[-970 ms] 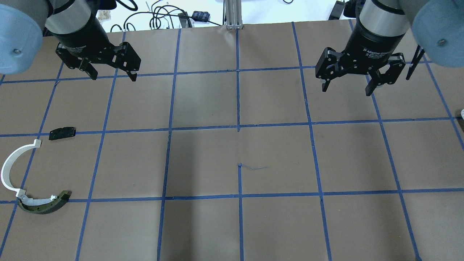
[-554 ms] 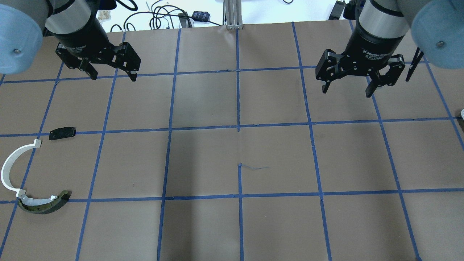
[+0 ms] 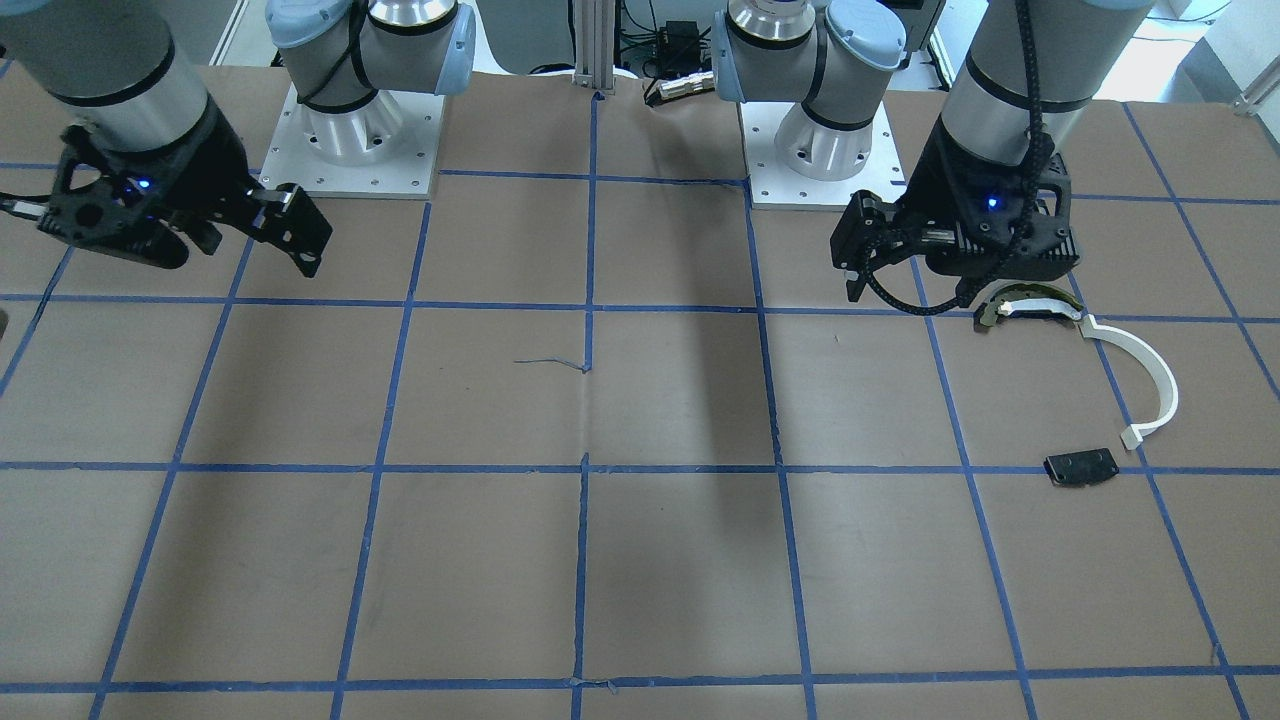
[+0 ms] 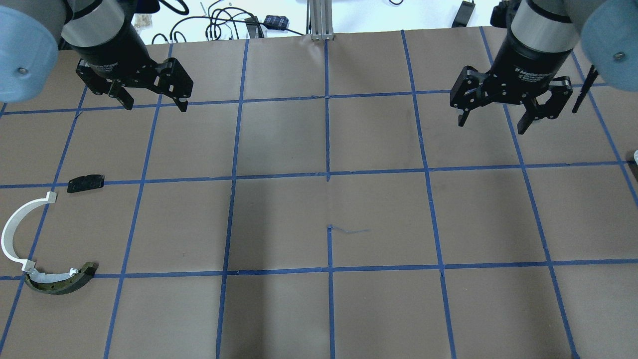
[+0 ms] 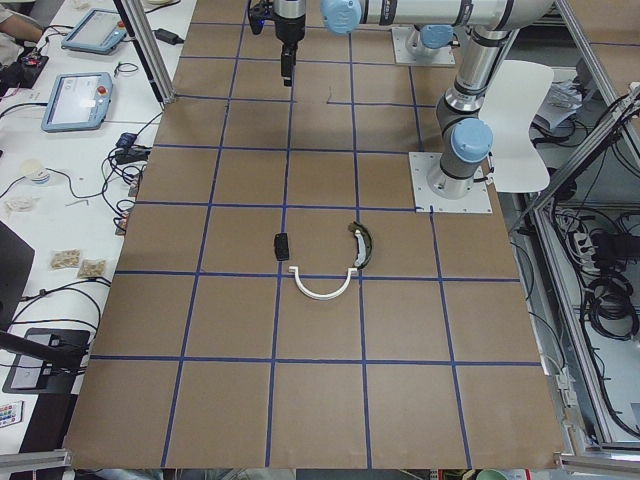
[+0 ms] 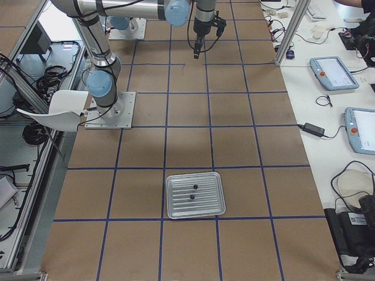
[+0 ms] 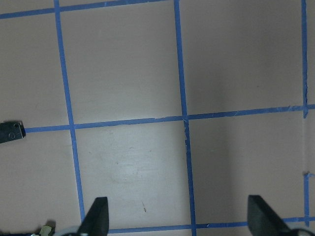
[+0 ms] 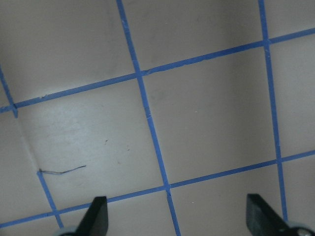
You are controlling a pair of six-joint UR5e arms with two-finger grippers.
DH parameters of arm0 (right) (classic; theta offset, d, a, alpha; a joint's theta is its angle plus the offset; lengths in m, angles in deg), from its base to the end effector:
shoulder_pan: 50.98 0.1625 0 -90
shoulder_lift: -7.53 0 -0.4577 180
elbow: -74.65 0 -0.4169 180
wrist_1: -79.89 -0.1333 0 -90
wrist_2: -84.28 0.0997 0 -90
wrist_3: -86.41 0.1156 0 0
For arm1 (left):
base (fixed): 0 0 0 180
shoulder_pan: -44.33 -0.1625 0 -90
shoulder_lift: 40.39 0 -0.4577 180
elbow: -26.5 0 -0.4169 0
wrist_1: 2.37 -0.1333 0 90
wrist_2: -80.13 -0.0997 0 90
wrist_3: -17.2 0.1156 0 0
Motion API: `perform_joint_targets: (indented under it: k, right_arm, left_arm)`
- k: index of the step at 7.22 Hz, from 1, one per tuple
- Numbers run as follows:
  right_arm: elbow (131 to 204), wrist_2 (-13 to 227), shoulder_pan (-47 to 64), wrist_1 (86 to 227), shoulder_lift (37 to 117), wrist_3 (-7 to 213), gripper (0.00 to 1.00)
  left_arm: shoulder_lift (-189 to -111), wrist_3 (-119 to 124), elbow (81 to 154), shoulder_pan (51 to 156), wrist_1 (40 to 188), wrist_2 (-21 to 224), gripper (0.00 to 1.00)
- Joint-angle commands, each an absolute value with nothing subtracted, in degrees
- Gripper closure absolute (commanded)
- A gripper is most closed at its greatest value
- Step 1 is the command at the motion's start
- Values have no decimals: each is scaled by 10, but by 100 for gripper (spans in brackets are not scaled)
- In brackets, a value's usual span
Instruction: Place bearing gear from tray to pile
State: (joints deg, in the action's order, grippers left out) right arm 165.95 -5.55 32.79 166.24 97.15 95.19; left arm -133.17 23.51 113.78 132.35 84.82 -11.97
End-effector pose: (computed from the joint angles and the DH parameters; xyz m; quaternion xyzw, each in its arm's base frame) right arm 0.0777 -0.5198 0.4836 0.1305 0.9904 0.0465 0.0004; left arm -0.1102 -0.5484 0.5086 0.0373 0.9988 -0.0226 0.0200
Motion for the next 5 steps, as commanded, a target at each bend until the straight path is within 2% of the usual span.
perform_joint_targets:
  k: [1, 5]
  right_arm:
    - [1682, -55, 246, 1665, 970, 942, 0]
    - [1710, -70, 52, 1728, 924, 689, 0]
  left_arm:
    - [-1330, 235, 1138, 1324, 848, -120, 0]
    - [-1329, 235, 1139, 1324, 850, -120, 0]
